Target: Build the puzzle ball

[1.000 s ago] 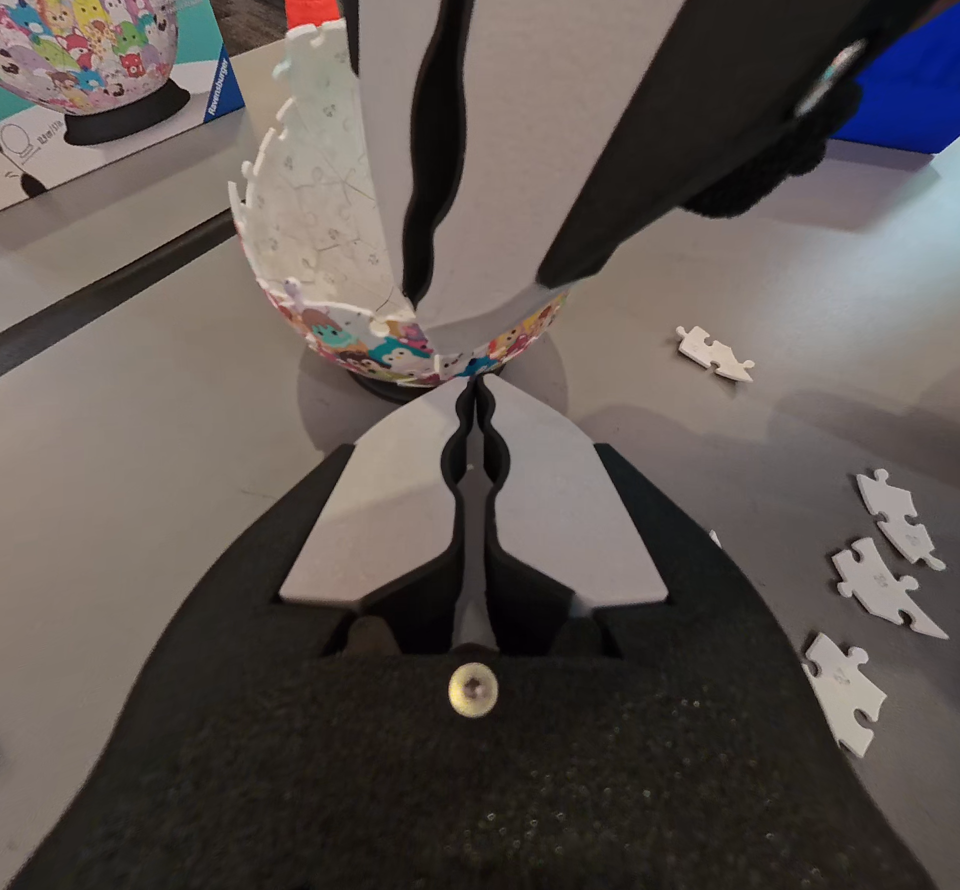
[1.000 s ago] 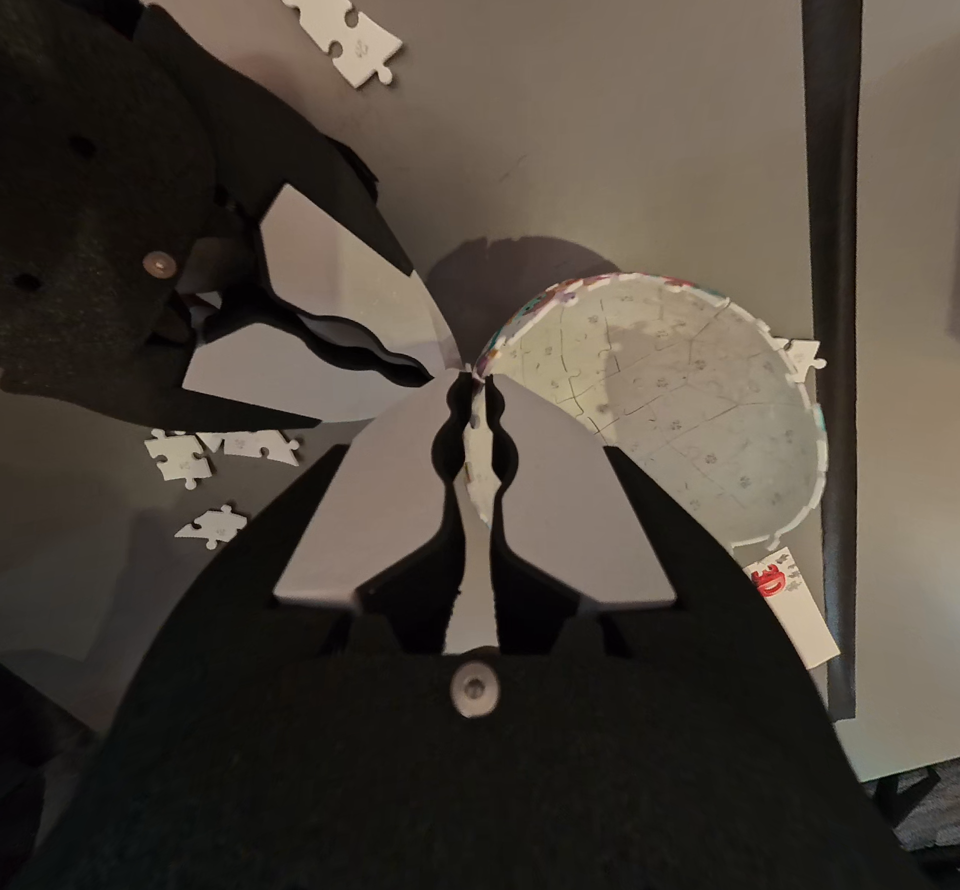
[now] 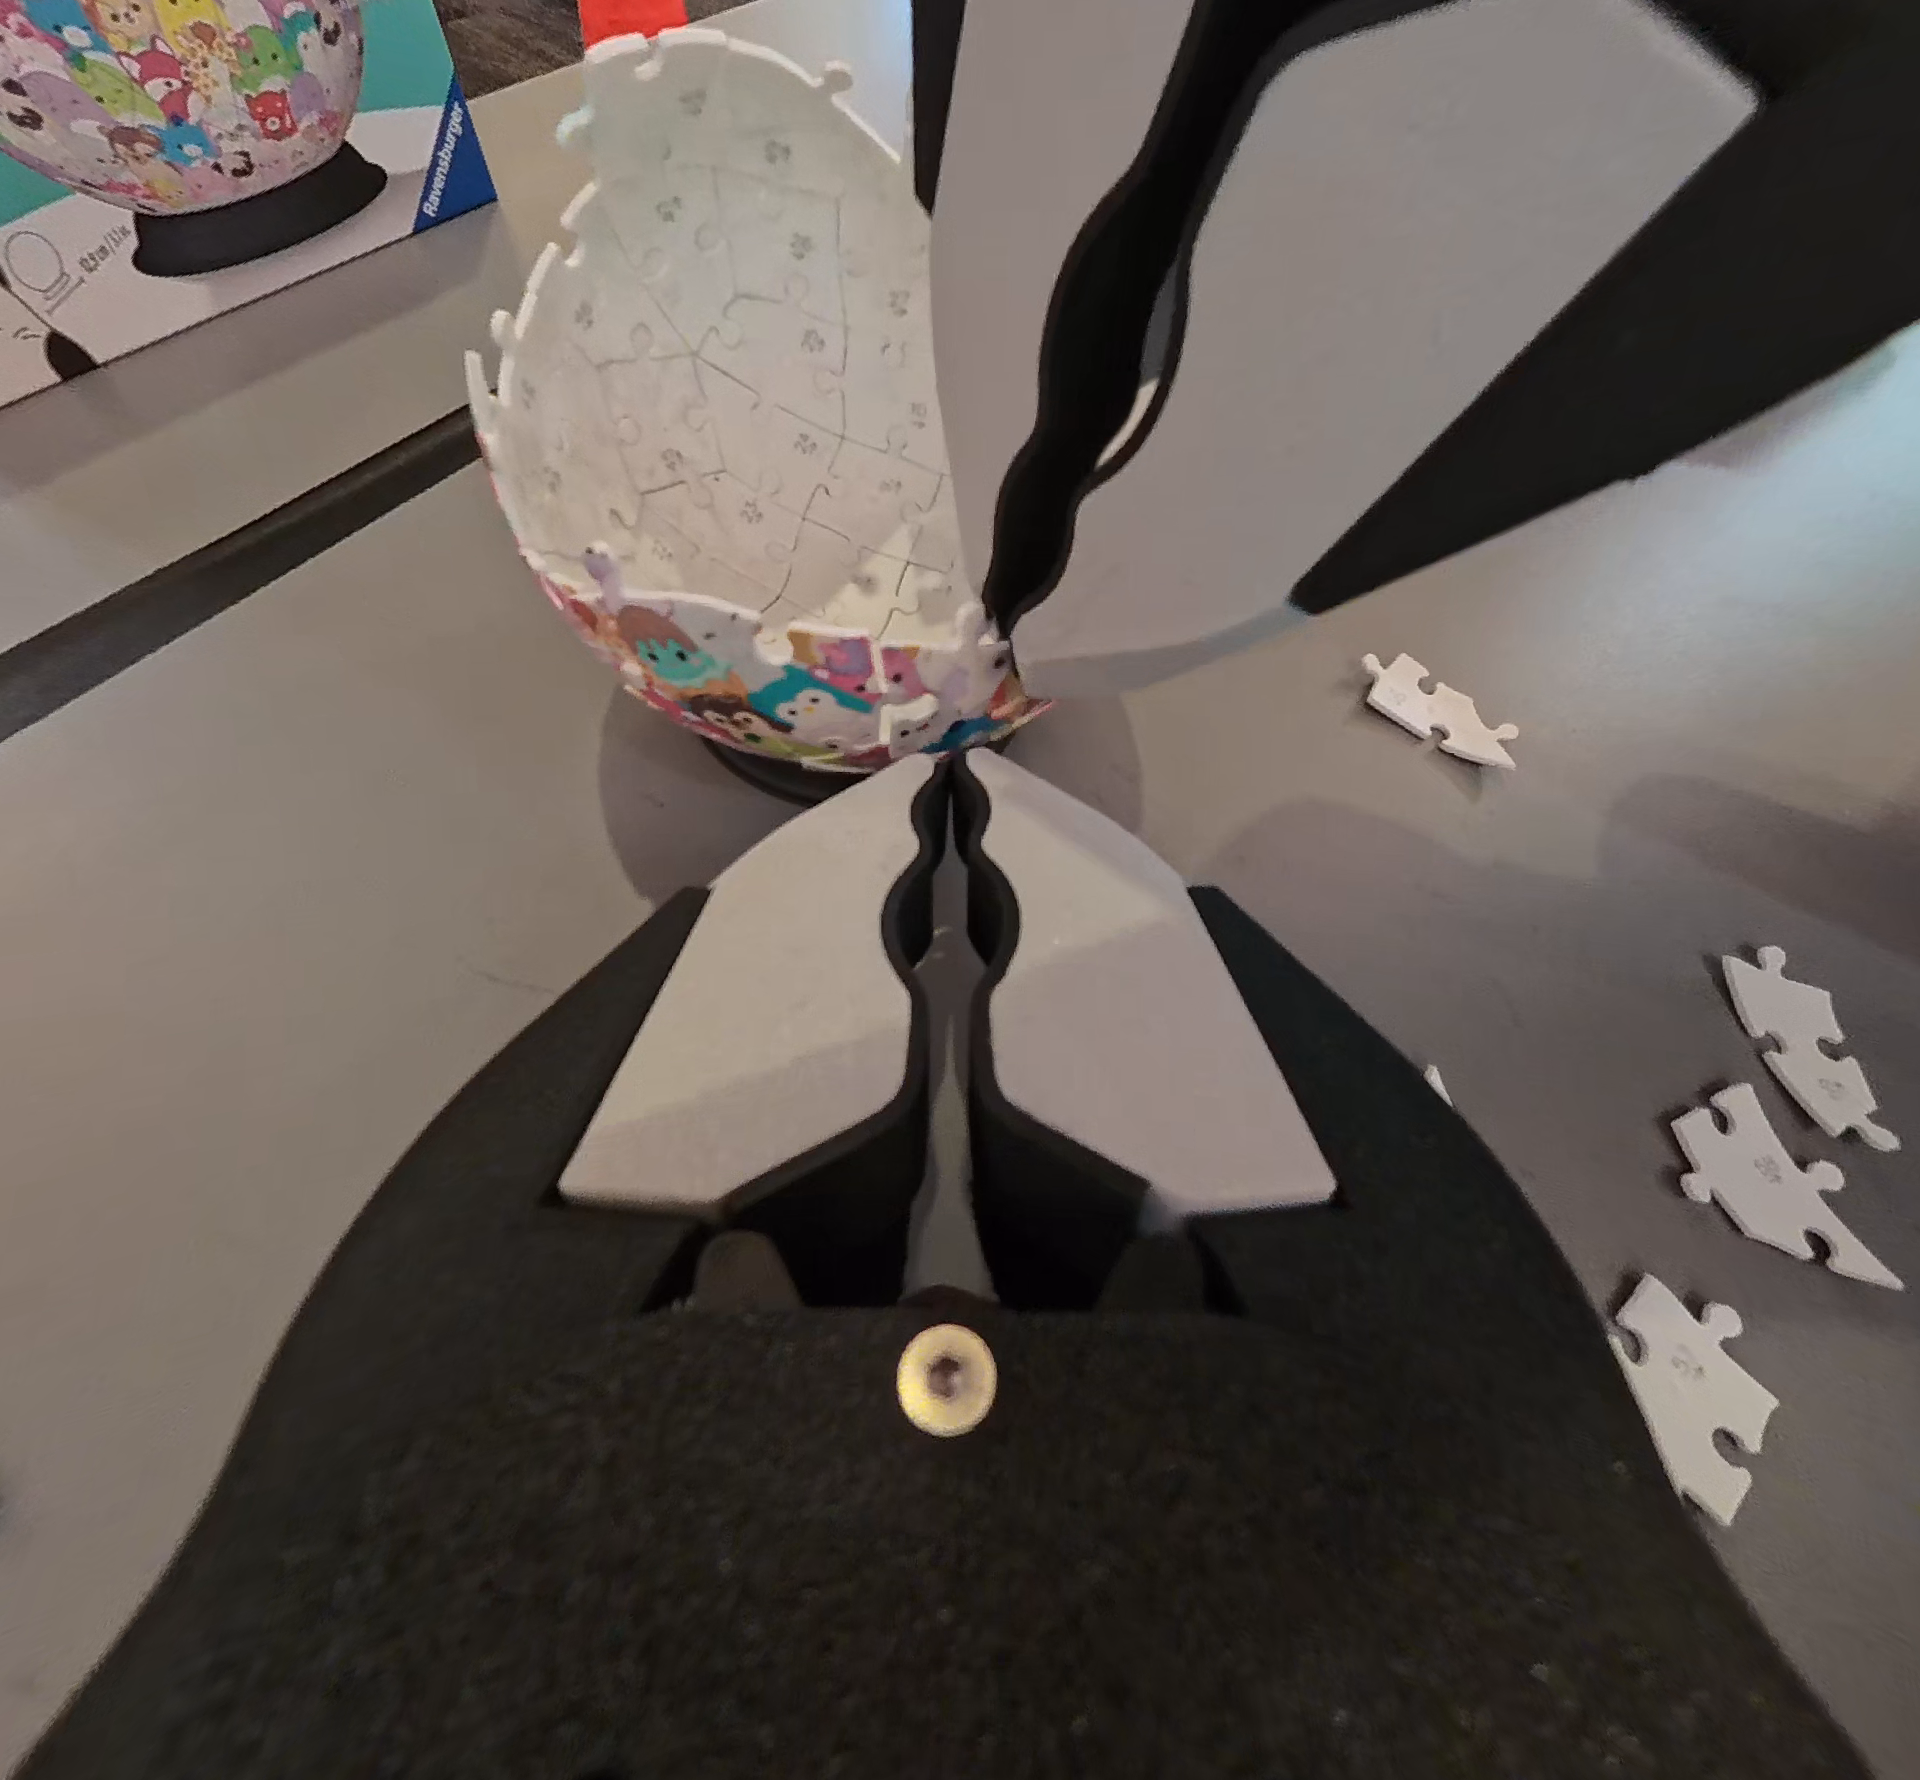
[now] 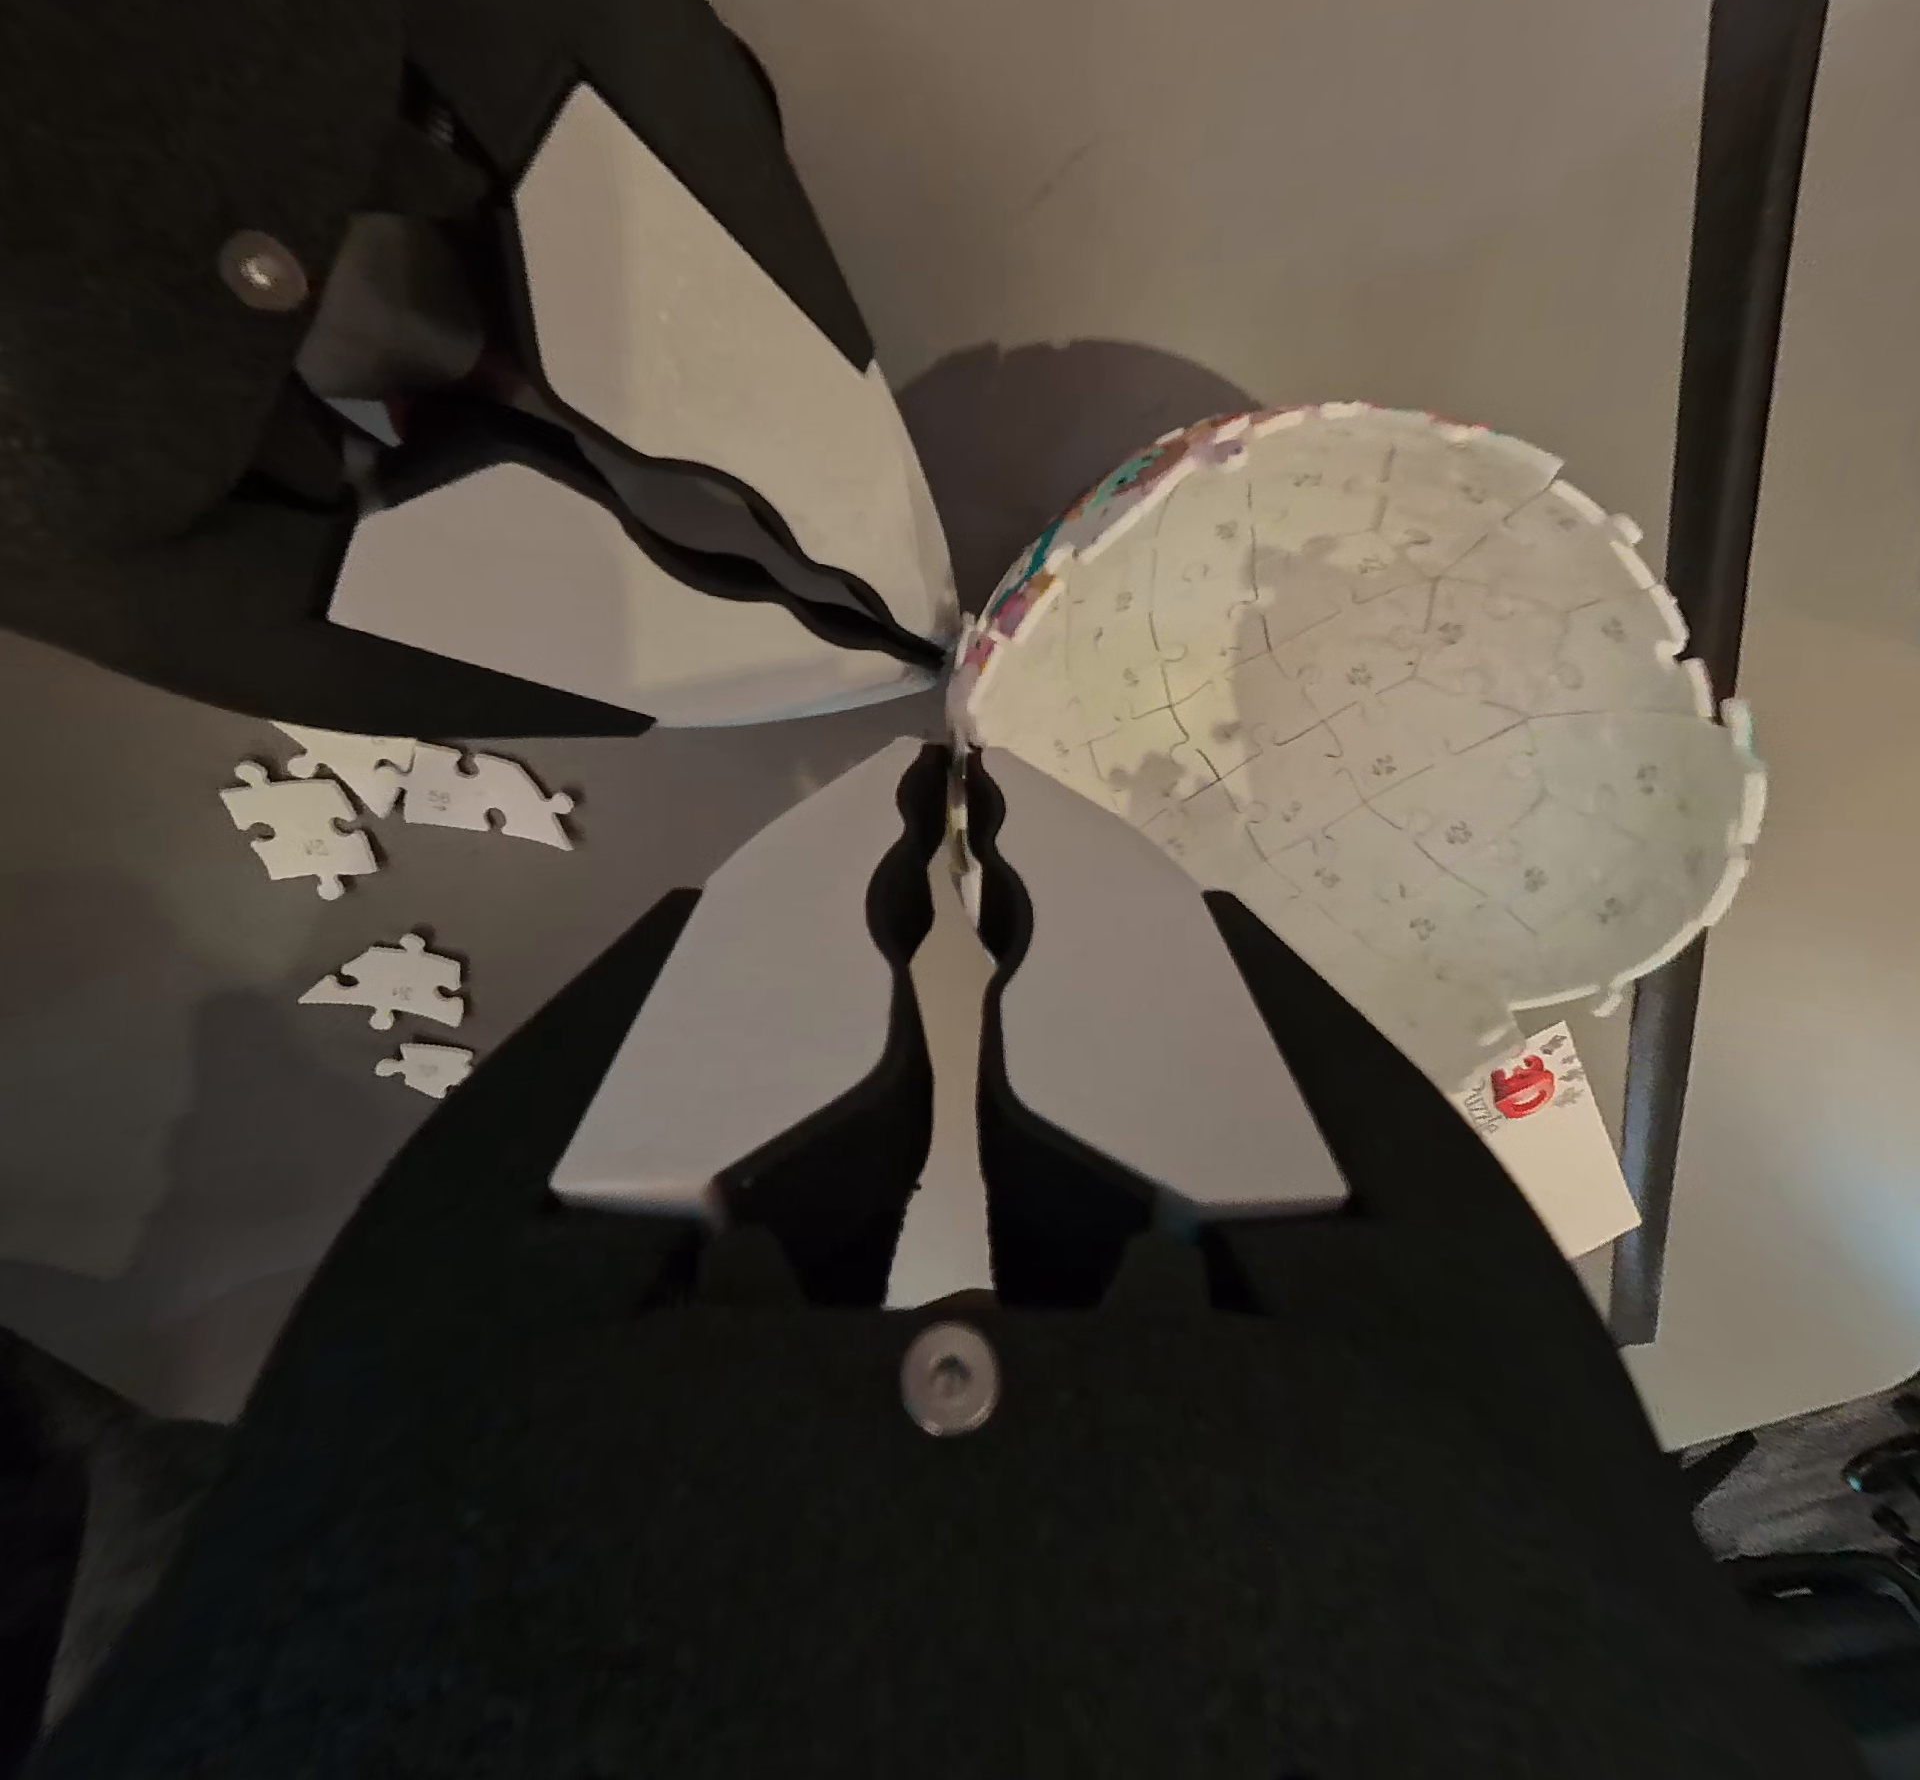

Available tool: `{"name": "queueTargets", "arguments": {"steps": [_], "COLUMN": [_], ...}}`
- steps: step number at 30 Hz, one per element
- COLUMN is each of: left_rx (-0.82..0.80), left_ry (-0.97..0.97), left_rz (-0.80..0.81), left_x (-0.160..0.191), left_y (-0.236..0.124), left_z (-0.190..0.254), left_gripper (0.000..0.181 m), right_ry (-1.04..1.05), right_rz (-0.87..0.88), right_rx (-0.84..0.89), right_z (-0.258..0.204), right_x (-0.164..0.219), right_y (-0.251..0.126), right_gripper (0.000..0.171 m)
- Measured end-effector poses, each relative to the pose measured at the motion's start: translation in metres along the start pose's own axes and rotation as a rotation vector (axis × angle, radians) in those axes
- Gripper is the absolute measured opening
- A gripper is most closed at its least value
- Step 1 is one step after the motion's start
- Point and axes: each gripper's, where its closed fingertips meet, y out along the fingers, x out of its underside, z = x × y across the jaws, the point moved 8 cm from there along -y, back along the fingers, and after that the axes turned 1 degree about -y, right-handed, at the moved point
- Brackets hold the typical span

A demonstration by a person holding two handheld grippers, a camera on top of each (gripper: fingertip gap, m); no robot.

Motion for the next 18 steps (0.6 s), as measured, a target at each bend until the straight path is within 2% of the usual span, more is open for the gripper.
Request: {"name": "queueTargets", "arguments": {"steps": [12,18], "left_rx": [-0.013,-0.015], "left_ry": [0.008,0.018], "left_rz": [0.01,0.007], "left_x": [-0.0007,-0.0006], "left_y": [-0.0004,0.0004], "left_z": [-0.0004,0.0004], "left_gripper": [0.0,0.0], "right_ry": [0.017,-0.011], "right_rz": [-0.013,-0.012], "right_rx": [0.003,0.029], "right_z": [-0.0002,-0.0004], "right_x": [0.0009,0.0024], "right_y": [-0.0004,-0.0053], "right_gripper": [0.003,0.016]}}
